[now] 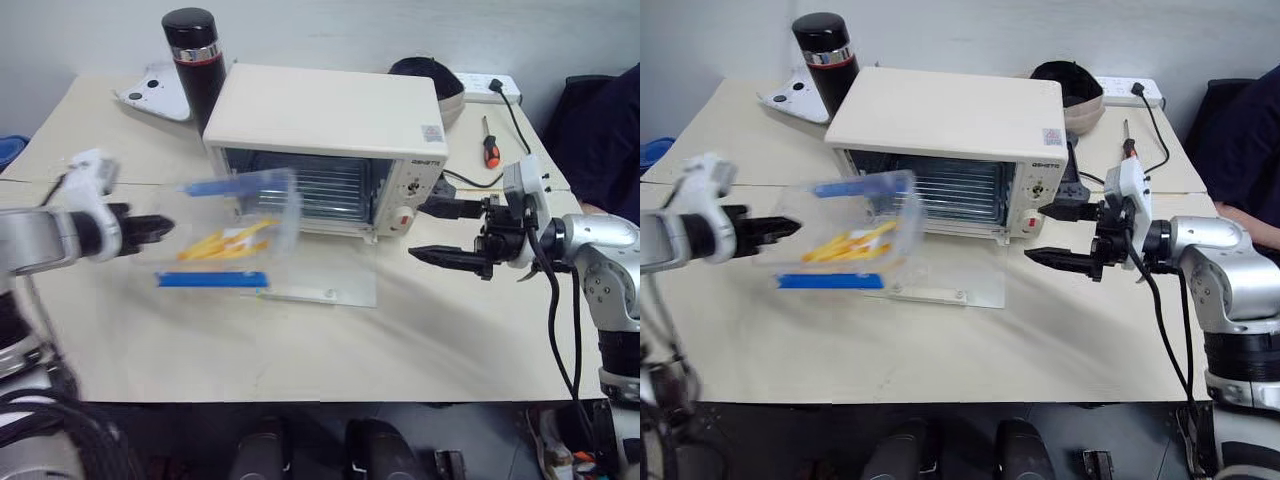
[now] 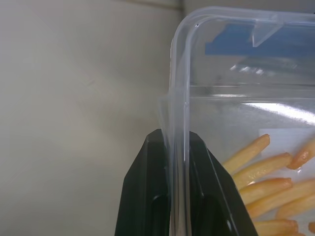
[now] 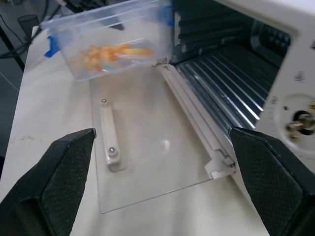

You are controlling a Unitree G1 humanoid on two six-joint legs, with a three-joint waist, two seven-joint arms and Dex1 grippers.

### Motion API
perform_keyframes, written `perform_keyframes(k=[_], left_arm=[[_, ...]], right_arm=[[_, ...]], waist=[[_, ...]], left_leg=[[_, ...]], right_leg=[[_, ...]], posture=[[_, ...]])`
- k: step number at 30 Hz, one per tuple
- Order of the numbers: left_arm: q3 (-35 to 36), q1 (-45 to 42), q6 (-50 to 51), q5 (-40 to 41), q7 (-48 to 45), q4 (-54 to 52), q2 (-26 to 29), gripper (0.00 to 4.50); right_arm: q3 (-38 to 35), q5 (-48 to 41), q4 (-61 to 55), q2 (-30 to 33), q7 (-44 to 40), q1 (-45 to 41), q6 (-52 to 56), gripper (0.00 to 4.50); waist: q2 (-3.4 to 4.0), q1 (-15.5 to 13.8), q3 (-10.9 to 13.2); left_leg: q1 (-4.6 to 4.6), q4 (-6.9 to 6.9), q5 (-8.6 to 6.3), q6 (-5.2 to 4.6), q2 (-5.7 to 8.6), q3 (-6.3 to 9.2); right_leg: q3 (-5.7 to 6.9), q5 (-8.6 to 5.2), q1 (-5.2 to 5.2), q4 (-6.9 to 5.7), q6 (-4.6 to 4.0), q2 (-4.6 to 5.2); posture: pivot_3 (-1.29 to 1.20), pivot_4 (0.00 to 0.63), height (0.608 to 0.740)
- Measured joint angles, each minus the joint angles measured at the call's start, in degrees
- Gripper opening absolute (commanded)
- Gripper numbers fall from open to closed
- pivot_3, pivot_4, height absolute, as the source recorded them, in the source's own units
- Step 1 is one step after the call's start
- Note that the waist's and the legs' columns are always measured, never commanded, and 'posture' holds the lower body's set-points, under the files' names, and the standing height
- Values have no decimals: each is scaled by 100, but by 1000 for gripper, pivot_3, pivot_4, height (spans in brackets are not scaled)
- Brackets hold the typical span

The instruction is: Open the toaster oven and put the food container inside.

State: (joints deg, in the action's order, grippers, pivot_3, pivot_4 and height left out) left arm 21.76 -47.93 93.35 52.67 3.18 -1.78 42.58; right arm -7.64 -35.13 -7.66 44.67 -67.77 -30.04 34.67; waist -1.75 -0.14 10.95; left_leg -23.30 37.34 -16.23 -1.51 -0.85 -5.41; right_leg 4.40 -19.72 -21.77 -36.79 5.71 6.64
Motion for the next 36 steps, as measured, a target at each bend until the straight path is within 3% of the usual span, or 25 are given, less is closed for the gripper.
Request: perform_keyframes(k=[11, 15, 22, 32, 36], left_arm=[[-152, -30, -19, 2279, 2489, -198, -544, 21], [-217, -41, -20, 2406, 2825, -135, -515, 21], [-388, -97, -25, 2056, 2979, 134, -1176, 21], [-309, -191, -289, 1070, 2472, 6, -1562, 2916], [58, 56, -481, 954, 2183, -387, -1690, 2916]], right_arm=[[-537, -370, -753, 1, 742, 768, 197, 4500], [-663, -473, -848, 2, 865, 893, 198, 4500], [-663, -579, -1013, 3, 995, 925, 197, 4500], [-662, -614, -1023, 3, 1159, 1058, 212, 4500], [-661, -653, -1018, 4, 1208, 1059, 298, 4500]], waist=[[0, 24, 0], [-1, 17, 0], [-1, -67, 1], [0, -115, 0], [0, -112, 0]], left_leg=[[10, 5, 5, -2, 2, 4], [12, 7, 8, -1, 1, 3], [9, 18, 10, -4, 5, 3], [11, 20, 12, 0, 3, -1], [11, 19, 12, 1, 1, 0]], right_leg=[[-1, 1, 15, 2, 2, -6], [-1, 1, 15, 2, 2, -9], [0, 1, 19, 2, 2, -9], [-1, 1, 19, 0, 2, -16], [-1, 1, 19, 1, 2, -15]], posture=[[0, 150, 740], [0, 150, 740], [0, 150, 740], [0, 150, 740], [0, 150, 740]])
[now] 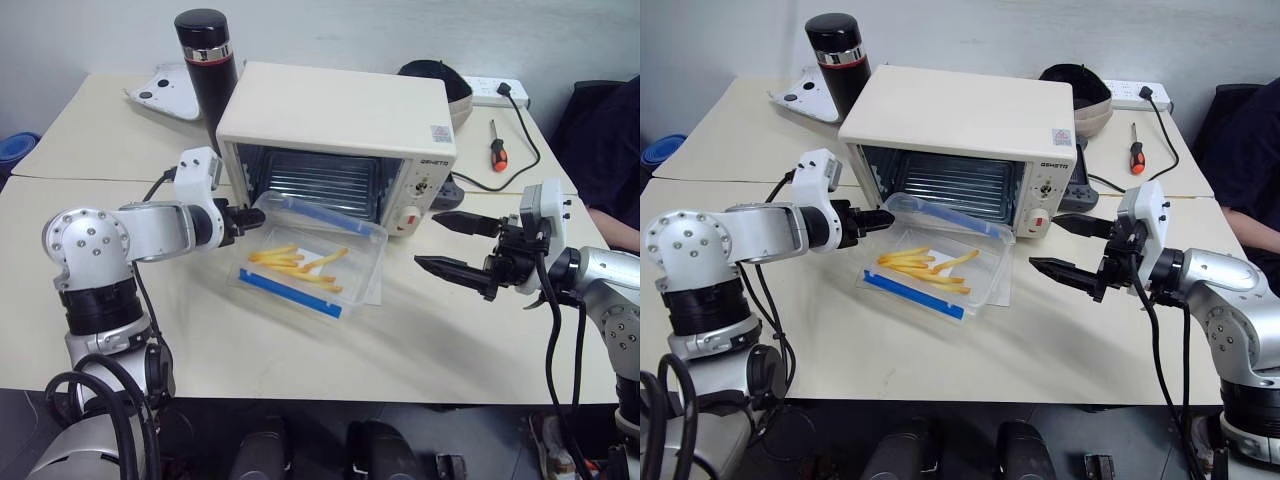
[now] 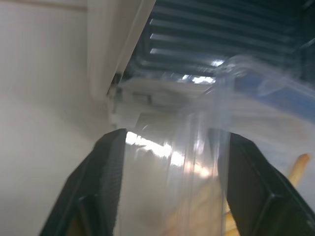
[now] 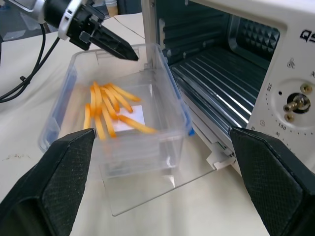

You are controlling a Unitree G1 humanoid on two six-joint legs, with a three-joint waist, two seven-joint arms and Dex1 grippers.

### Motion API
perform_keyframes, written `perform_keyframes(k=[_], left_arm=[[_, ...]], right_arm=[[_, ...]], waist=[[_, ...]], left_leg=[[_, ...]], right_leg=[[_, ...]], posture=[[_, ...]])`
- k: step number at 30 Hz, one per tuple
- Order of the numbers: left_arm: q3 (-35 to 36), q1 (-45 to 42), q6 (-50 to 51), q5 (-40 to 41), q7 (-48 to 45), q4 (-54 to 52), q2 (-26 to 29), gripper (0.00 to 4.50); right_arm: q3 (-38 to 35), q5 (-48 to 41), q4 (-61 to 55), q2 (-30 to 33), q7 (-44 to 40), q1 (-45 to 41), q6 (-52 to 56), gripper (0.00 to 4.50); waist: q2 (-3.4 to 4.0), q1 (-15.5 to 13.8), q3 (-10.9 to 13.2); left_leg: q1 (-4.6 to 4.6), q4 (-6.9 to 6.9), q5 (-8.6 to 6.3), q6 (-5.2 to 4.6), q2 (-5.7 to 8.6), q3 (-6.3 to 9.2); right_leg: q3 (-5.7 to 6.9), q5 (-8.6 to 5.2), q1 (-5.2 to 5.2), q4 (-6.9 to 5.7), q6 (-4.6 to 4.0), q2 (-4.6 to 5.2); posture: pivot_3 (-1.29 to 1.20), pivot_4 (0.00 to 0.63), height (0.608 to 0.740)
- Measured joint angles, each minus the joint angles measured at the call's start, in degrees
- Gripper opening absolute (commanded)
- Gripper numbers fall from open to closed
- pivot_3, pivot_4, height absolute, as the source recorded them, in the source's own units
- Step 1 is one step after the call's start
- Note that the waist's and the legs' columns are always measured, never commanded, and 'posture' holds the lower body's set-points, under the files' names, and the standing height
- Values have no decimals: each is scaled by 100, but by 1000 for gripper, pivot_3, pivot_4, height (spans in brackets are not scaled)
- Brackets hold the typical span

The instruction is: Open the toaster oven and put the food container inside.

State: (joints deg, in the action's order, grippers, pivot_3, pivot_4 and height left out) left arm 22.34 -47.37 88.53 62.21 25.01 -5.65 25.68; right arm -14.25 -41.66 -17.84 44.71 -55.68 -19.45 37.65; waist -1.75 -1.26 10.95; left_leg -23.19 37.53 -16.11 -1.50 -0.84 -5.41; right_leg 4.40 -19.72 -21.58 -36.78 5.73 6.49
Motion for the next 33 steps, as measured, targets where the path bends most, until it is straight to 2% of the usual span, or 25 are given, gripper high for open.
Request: perform_keyframes(k=[9, 11, 14, 17, 19, 22, 23, 24, 29, 31, 33], left_arm=[[823, 519, -465, 111, -619, -774, -92, 2916], [954, 527, -619, 291, -1034, -843, 121, 2957], [1113, 546, -854, 499, -1747, -802, 542, 2341], [1215, 694, -1063, 967, -3026, -765, 1024, 1390], [1097, 1051, -1112, 1214, -4047, -1013, 1481, 784], [693, 1870, -1302, 1063, -5506, -1397, 2275, 0], [531, 2091, -1433, 939, -5918, -1432, 2456, 0], [385, 2297, -1569, 815, -6281, -1456, 2638, 0], [-374, 3040, -2580, -201, -7806, -1648, 3423, 0], [-901, 3207, -3170, -912, -8100, -1646, 3613, 0], [-1452, 3188, -3610, -1480, -8159, -1612, 3543, 0]], right_arm=[[25, 4, 266, 241, -91, -30, 29, 4500], [14, -122, 247, 363, -195, -17, 157, 4121], [-98, -416, 99, 524, -341, 85, 393, 3311], [-202, -757, -285, 622, -383, 231, 634, 2248], [-204, -1052, -564, 621, -374, 365, 814, 1598], [-159, -1498, -1086, 618, -371, 770, 1072, 590], [-85, -1580, -1221, 607, -345, 850, 1133, 220], [10, -1647, -1354, 581, -308, 914, 1161, 41], [722, -1636, -1783, 343, -179, 1054, 1203, 41], [1165, -1364, -1685, -91, 132, 801, 1168, 41], [1657, -1090, -1443, -624, 479, 507, 1138, 41]], waist=[[0, -7, 0], [0, -7, 0], [0, -8, 0], [0, 7, 0], [1, 27, 0], [3, 37, 1], [5, 38, 2], [5, 42, 2], [8, 58, 3], [14, 99, 0], [25, 136, 3]], left_leg=[[-1, 0, 0, -1, 0, 0], [-1, -2, 0, 0, 0, 0], [-1, -5, 0, 0, 0, 0], [0, -11, 0, 0, -2, -1], [3, -21, 0, 0, -2, -1], [6, -32, -1, 1, -2, -2], [5, -32, 0, 2, -2, -2], [6, -34, 2, 2, -3, 0], [7, -47, -18, 33, -5, 2], [9, -51, -20, 37, -7, 1], [4, -53, -20, 37, -8, 2]], right_leg=[[0, 0, 1, 2, 0, 1], [1, 0, 1, 4, 0, 1], [1, 0, 1, 10, 0, 0], [1, 0, 1, 17, -1, -1], [0, -1, 3, 26, -1, 0], [-1, -2, 4, 40, -5, 0], [-1, -3, 3, 60, -6, 1], [-1, -2, 5, 62, -7, 1], [-3, 9, 4, 79, -22, 10], [-4, 11, 1, 81, -26, 10], [-4, 12, -4, 79, -28, 10]], posture=[[0, 150, 740], [0, 150, 740], [0, 150, 740], [0, 150, 740], [0, 150, 740], [0, 150, 740], [0, 150, 740], [0, 150, 740], [0, 150, 740], [0, 150, 740], [0, 150, 740]])
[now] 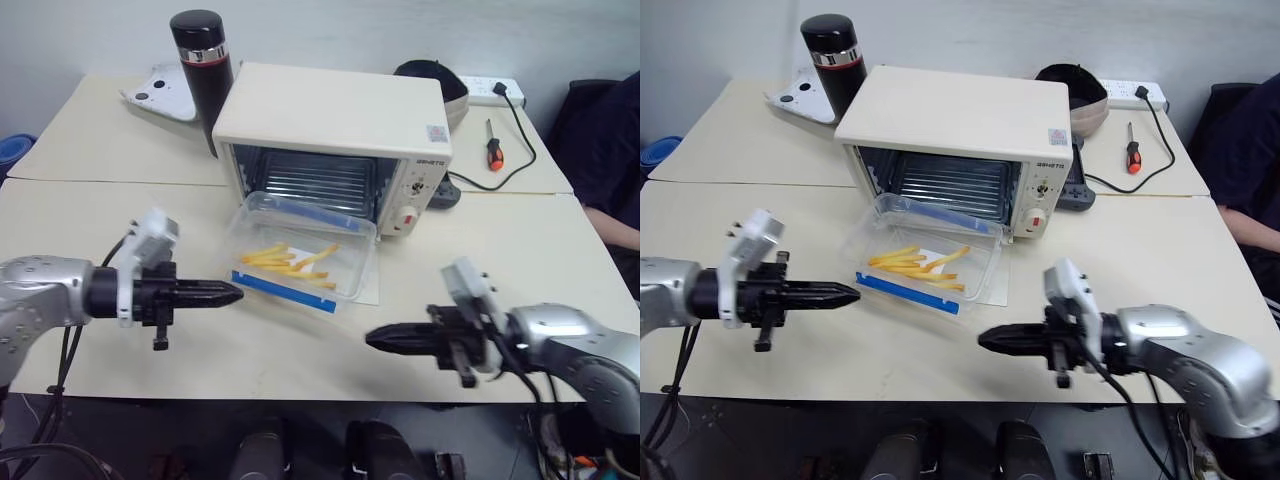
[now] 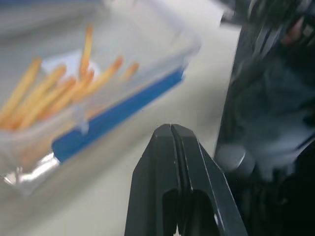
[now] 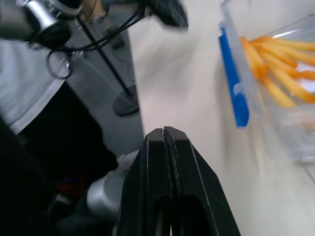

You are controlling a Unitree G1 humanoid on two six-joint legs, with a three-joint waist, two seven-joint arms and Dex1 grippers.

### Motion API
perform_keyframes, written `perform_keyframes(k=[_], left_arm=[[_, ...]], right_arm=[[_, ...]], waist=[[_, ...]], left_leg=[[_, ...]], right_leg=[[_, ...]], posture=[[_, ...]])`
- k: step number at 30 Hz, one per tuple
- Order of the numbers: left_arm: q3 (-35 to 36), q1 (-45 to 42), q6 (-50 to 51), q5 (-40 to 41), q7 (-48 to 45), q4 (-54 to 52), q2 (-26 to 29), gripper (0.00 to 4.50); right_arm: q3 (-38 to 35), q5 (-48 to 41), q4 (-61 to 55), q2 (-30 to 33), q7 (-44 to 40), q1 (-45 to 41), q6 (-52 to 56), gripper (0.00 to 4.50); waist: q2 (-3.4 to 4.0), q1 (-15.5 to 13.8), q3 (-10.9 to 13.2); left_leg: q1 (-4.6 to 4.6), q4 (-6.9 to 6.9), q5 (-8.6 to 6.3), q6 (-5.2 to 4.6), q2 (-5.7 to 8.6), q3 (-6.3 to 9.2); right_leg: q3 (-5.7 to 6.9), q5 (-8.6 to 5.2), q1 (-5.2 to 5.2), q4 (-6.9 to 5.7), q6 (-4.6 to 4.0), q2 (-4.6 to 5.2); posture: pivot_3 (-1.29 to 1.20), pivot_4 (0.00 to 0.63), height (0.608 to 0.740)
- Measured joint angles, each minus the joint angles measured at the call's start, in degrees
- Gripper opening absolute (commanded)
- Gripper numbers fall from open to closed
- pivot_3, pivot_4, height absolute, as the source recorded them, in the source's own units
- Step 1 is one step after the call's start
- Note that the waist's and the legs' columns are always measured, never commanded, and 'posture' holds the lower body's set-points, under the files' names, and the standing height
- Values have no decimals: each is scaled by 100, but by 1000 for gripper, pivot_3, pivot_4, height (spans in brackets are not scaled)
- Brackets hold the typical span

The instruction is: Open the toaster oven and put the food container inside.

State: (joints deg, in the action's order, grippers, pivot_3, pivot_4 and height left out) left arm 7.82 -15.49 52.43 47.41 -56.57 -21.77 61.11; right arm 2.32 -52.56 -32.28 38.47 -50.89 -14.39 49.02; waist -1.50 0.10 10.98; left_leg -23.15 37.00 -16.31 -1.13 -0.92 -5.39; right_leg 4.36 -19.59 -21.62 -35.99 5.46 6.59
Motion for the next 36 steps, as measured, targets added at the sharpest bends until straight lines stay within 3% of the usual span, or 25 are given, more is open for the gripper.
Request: perform_keyframes(k=[3, 10, 20, 27, 32, 35, 36], left_arm=[[-471, -207, -349, -491, 33, 208, -265, 0], [-671, -687, -441, -878, 638, 395, -1148, 0], [-381, -1330, -596, -1591, 2763, 1261, -2987, 0], [-59, -1630, -971, -1802, 3714, 1400, -3949, 0], [1, -1798, -1164, -1885, 3946, 1539, -4285, 0], [10, -1778, -1051, -1815, 3821, 1512, -4215, 0], [9, -1693, -948, -1734, 3675, 1392, -4091, 181]], right_arm=[[408, 385, 320, -392, 309, -215, -49, 41], [636, 1376, 1104, -1000, 1026, -679, -464, 41], [262, 2165, 2815, -1955, 1667, -1927, -1201, 41], [107, 2559, 3958, -2661, 2053, -2680, -1783, 41], [65, 2739, 4351, -2775, 2069, -2815, -2043, 41], [20, 2696, 4168, -2687, 1919, -2778, -1904, 41], [2, 2591, 3955, -2617, 1880, -2726, -1745, 14]], waist=[[3, -1, 1], [3, 9, 1], [2, 17, 1], [2, 14, 0], [2, 18, 0], [2, 21, 0], [2, 23, 0]], left_leg=[[-9, 0, 15, -37, -1, 2], [-12, 16, 19, -55, 2, -3], [-10, 30, 31, -60, 3, -3], [-12, 31, 33, -57, 5, -3], [-12, 33, 36, -58, 5, -5], [-12, 30, 36, -56, 4, -4], [-12, 26, 36, -56, 4, -4]], right_leg=[[4, 0, -5, 1, 0, 0], [7, 3, 2, -10, 8, -2], [12, 6, 0, -58, 13, -5], [20, 7, -3, -63, 15, -6], [20, 7, -2, -64, 16, -7], [20, 7, -4, -63, 16, -9], [19, 7, -5, -63, 16, -8]], posture=[[0, 150, 740], [0, 150, 740], [0, 150, 740], [0, 150, 740], [0, 150, 740], [0, 150, 740], [0, 150, 740]])
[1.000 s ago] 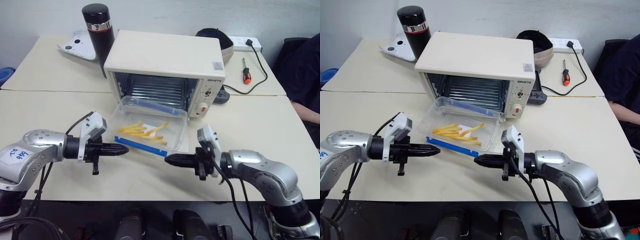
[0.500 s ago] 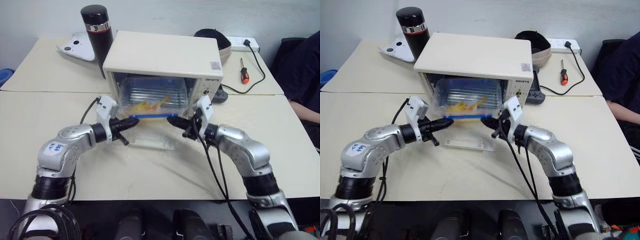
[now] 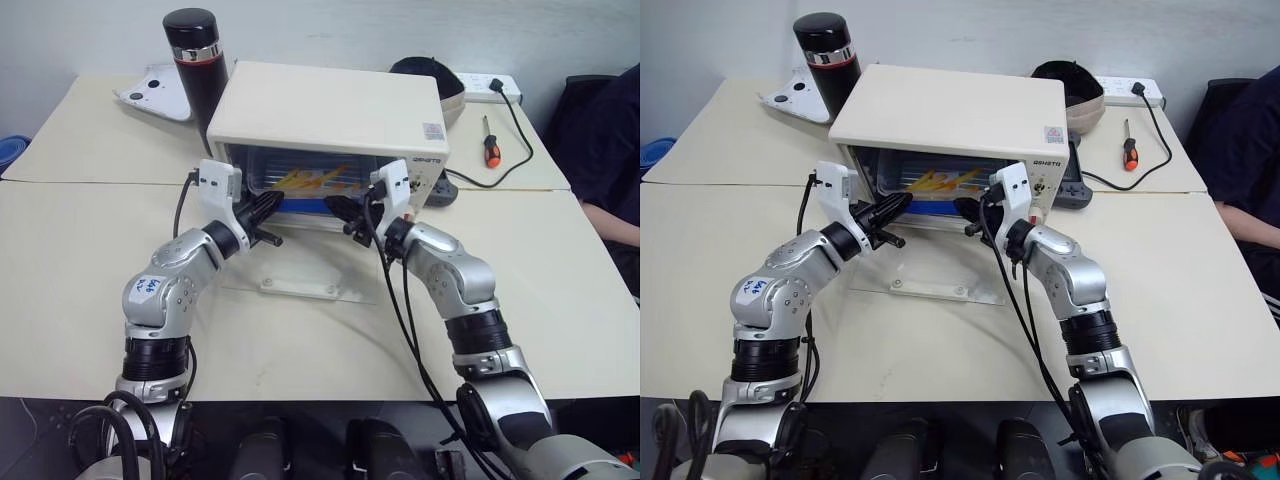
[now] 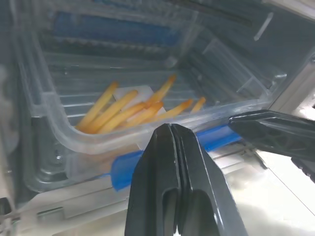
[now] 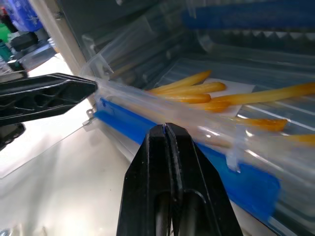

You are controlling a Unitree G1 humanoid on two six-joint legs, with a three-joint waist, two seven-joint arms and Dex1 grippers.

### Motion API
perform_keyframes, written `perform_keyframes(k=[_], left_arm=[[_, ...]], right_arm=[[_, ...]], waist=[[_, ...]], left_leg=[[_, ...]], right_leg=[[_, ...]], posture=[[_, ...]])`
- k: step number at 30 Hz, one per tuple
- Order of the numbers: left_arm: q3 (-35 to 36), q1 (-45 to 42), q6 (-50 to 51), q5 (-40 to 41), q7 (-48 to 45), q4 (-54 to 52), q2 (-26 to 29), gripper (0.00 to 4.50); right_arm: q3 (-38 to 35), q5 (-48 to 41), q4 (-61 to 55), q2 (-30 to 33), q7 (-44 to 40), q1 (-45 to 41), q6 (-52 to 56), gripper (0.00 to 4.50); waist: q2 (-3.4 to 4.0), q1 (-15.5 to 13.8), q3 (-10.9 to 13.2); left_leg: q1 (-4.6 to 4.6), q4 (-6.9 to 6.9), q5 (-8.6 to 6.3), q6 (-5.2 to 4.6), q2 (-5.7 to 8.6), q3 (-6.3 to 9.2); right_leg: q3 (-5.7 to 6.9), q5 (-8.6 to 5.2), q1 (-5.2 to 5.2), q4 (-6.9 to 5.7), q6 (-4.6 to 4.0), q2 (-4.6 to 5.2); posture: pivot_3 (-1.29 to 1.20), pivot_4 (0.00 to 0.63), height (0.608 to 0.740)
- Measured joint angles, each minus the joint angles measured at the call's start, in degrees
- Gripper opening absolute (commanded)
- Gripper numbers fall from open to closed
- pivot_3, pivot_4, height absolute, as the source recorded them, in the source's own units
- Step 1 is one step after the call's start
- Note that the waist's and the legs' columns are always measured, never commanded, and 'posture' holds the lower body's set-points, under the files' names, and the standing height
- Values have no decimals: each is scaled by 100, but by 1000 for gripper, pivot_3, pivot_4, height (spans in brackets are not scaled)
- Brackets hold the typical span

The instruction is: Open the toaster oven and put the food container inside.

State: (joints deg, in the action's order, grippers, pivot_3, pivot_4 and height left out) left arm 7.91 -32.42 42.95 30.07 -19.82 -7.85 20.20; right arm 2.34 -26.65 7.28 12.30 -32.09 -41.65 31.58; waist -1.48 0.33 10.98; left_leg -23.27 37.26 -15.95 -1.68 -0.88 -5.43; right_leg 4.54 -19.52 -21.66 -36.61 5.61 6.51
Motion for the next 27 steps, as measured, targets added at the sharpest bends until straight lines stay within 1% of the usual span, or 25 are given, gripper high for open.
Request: perform_keyframes(k=[2, 3, 4, 5, 8, 9, 10, 13, 14, 15, 18, 22, 27], left_arm=[[16, 282, 180, 208, -384, -302, 408, 583], [120, 463, 312, 374, -623, -449, 691, 876], [254, 563, 392, 461, -739, -514, 852, 1098], [386, 603, 469, 553, -840, -537, 989, 1425], [582, 706, 675, 1006, -1459, -891, 1567, 2295], [612, 764, 759, 1223, -1766, -1104, 1859, 2661], [692, 809, 822, 1379, -1998, -1259, 2078, 2902], [826, 900, 1001, 1862, -2774, -1629, 2900, 3833], [886, 904, 1020, 1958, -2979, -1682, 3092, 4096], [919, 869, 1020, 2016, -3168, -1695, 3309, 4466], [934, 565, 1003, 2037, -3432, -1591, 3647, 4487], [924, 376, 880, 2014, -3913, -1458, 4150, 4487], [827, 123, 715, 1887, -3978, -1344, 4256, 4487]], right_arm=[[-70, -270, -612, 286, -114, 193, 396, 0], [-152, -429, -1056, 644, -185, 405, 696, 0], [-248, -510, -1280, 858, -235, 559, 879, 0], [-329, -580, -1489, 1049, -267, 718, 1056, 0], [-367, -943, -2374, 1737, -571, 1550, 1632, 0], [-393, -1109, -2692, 2017, -712, 1946, 1818, 0], [-435, -1226, -2881, 2197, -815, 2248, 1963, 0], [-525, -1405, -3323, 2710, -1098, 3151, 2099, 0], [-505, -1351, -3368, 2773, -1139, 3380, 2042, 0], [-455, -1197, -3367, 2742, -1113, 3590, 1880, 0], [-207, -801, -3152, 2315, -858, 3701, 1500, 0], [144, -406, -2758, 1702, -590, 3581, 990, 0], [219, -47, -2110, 1092, -424, 3150, 393, 0]], waist=[[0, 7, 0], [0, -28, 0], [0, -39, 0], [0, -47, 0], [0, -26, 0], [0, -20, 0], [0, -17, 0], [0, 1, 0], [1, 9, 0], [1, 15, 0], [1, 12, 0], [4, 9, 1], [2, 7, 0]], left_leg=[[1, -9, -1, 1, -1, 4], [-1, -9, -1, 1, 0, 15], [-1, -7, -2, 0, 0, 21], [-2, -5, -4, -3, 3, 19], [-2, -6, -5, -4, 4, 12], [-2, -12, -4, -3, 2, 12], [3, -13, -5, -2, 1, 10], [10, -20, -3, 3, -2, 6], [12, -22, -2, 5, -3, 4], [14, -21, -1, 8, -3, 2], [17, -19, 2, 12, -3, 3], [15, -23, 1, 13, -1, 0], [14, -19, 1, 13, -2, 1]], right_leg=[[0, 0, -3, 1, 0, 0], [3, 0, -1, 2, 0, 2], [3, 0, 4, 3, 0, 2], [3, 0, 8, 12, 0, 4], [-5, 0, 16, 32, 1, 5], [-6, 0, 16, 39, 1, 4], [-7, 0, 18, 39, 1, 4], [-12, -1, 17, 60, -2, 2], [-15, -1, 17, 61, -2, 1], [-16, -1, 17, 59, -2, 0], [-16, 0, 14, 49, -3, -1], [-20, 0, 8, 50, -3, -2], [-20, 0, 9, 50, -3, -3]], posture=[[0, 150, 740], [0, 150, 740], [0, 150, 740], [0, 150, 740], [0, 150, 740], [0, 150, 740], [0, 150, 740], [0, 150, 740], [0, 150, 740], [0, 150, 740], [0, 150, 740], [0, 150, 740], [0, 150, 740]])
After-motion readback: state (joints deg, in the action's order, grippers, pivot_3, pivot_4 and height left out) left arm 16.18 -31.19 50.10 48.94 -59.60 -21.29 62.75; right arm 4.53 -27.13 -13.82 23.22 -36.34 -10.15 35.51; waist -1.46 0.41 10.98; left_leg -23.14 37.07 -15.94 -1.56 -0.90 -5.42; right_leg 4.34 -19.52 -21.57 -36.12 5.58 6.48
